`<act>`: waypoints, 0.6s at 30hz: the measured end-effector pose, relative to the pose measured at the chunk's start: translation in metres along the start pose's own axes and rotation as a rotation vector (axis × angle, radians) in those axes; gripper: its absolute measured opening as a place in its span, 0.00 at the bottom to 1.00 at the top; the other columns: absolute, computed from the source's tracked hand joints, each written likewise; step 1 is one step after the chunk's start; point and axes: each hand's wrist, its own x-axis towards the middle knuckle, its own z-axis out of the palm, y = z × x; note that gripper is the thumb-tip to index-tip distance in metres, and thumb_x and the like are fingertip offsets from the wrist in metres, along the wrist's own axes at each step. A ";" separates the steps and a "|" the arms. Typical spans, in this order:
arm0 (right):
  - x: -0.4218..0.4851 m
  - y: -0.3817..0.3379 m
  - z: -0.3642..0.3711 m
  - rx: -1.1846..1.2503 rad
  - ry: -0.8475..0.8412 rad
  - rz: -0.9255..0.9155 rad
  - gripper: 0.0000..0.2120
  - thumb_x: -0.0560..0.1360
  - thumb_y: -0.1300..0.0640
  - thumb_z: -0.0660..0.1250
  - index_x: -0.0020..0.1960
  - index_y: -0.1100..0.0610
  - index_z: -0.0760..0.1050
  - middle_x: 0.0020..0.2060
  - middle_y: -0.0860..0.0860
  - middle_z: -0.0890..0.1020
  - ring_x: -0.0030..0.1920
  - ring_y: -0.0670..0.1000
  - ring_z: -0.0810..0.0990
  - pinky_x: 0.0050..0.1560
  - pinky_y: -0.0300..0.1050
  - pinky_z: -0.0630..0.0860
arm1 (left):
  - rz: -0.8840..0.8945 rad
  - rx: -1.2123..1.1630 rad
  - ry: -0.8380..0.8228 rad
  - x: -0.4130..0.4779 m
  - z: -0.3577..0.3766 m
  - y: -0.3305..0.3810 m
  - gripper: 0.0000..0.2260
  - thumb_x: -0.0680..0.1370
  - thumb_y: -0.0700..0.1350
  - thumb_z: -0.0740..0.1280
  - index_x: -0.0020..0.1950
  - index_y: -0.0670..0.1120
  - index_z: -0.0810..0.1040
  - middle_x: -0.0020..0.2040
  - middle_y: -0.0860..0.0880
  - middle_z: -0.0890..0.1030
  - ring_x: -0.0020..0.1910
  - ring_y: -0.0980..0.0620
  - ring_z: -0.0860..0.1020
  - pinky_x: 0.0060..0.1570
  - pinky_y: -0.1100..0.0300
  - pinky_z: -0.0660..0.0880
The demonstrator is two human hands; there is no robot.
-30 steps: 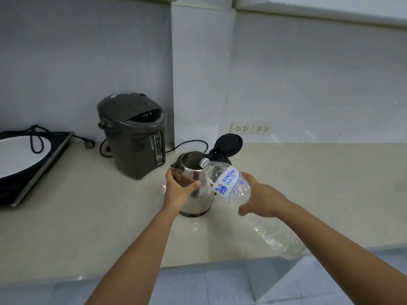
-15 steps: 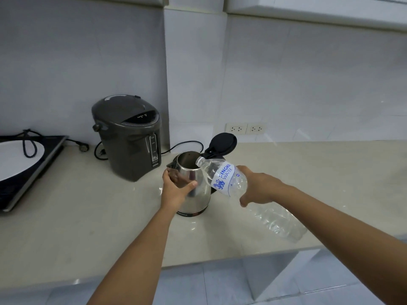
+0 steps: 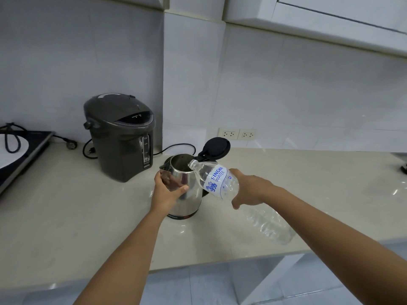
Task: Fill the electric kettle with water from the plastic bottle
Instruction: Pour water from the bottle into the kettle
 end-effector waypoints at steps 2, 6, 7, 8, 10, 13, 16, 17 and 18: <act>0.000 0.000 0.000 -0.001 0.001 0.002 0.48 0.63 0.49 0.75 0.74 0.43 0.50 0.45 0.49 0.77 0.45 0.56 0.78 0.44 0.47 0.75 | 0.001 0.000 -0.002 -0.001 0.000 0.001 0.48 0.67 0.48 0.81 0.78 0.51 0.55 0.69 0.48 0.73 0.68 0.47 0.72 0.66 0.51 0.70; 0.000 0.000 0.000 -0.007 -0.007 0.004 0.48 0.63 0.48 0.75 0.74 0.43 0.49 0.42 0.49 0.77 0.45 0.56 0.78 0.43 0.47 0.75 | 0.006 0.004 0.004 -0.003 -0.001 0.001 0.47 0.67 0.48 0.81 0.77 0.52 0.56 0.67 0.50 0.73 0.66 0.48 0.73 0.62 0.54 0.71; 0.000 0.000 0.000 -0.011 -0.007 0.005 0.48 0.63 0.48 0.75 0.74 0.43 0.49 0.41 0.48 0.76 0.45 0.56 0.78 0.43 0.47 0.75 | 0.005 0.003 0.004 -0.003 -0.001 0.001 0.47 0.67 0.48 0.81 0.77 0.52 0.56 0.67 0.50 0.73 0.66 0.48 0.73 0.62 0.54 0.71; 0.000 0.000 -0.001 -0.016 -0.006 0.006 0.48 0.63 0.48 0.75 0.74 0.43 0.49 0.40 0.48 0.76 0.45 0.56 0.78 0.43 0.47 0.75 | 0.003 0.003 0.003 -0.003 0.000 0.001 0.47 0.67 0.48 0.81 0.78 0.52 0.56 0.67 0.50 0.73 0.67 0.48 0.73 0.63 0.54 0.71; 0.001 0.000 -0.001 -0.027 -0.001 0.006 0.48 0.63 0.48 0.75 0.74 0.43 0.49 0.40 0.48 0.75 0.44 0.56 0.78 0.42 0.47 0.74 | -0.003 0.006 0.004 -0.004 0.000 0.001 0.47 0.67 0.48 0.81 0.77 0.53 0.56 0.68 0.50 0.73 0.68 0.47 0.72 0.65 0.51 0.71; 0.002 0.000 -0.002 -0.037 0.000 0.007 0.48 0.63 0.48 0.76 0.74 0.43 0.49 0.39 0.47 0.75 0.43 0.55 0.77 0.40 0.46 0.73 | -0.011 0.009 0.005 -0.004 0.000 0.000 0.47 0.67 0.49 0.81 0.77 0.53 0.55 0.69 0.51 0.73 0.69 0.48 0.72 0.65 0.50 0.71; 0.001 -0.001 -0.003 -0.042 -0.003 0.005 0.48 0.63 0.48 0.76 0.74 0.43 0.49 0.39 0.47 0.74 0.42 0.54 0.77 0.40 0.46 0.73 | -0.019 0.023 0.006 -0.005 0.000 0.000 0.47 0.67 0.50 0.81 0.77 0.54 0.56 0.69 0.51 0.72 0.69 0.47 0.71 0.65 0.49 0.71; 0.001 -0.001 -0.003 -0.047 -0.005 0.003 0.48 0.63 0.48 0.76 0.74 0.43 0.49 0.39 0.47 0.75 0.43 0.54 0.77 0.40 0.46 0.73 | -0.020 0.027 0.007 -0.005 0.000 0.000 0.47 0.67 0.50 0.81 0.77 0.55 0.56 0.70 0.51 0.72 0.69 0.47 0.71 0.66 0.49 0.71; 0.001 -0.001 -0.004 -0.050 -0.009 0.002 0.48 0.63 0.48 0.76 0.74 0.43 0.49 0.40 0.47 0.75 0.43 0.55 0.77 0.41 0.46 0.74 | -0.022 0.031 0.008 -0.005 0.000 0.000 0.47 0.67 0.50 0.81 0.77 0.55 0.55 0.70 0.50 0.72 0.69 0.47 0.71 0.66 0.48 0.71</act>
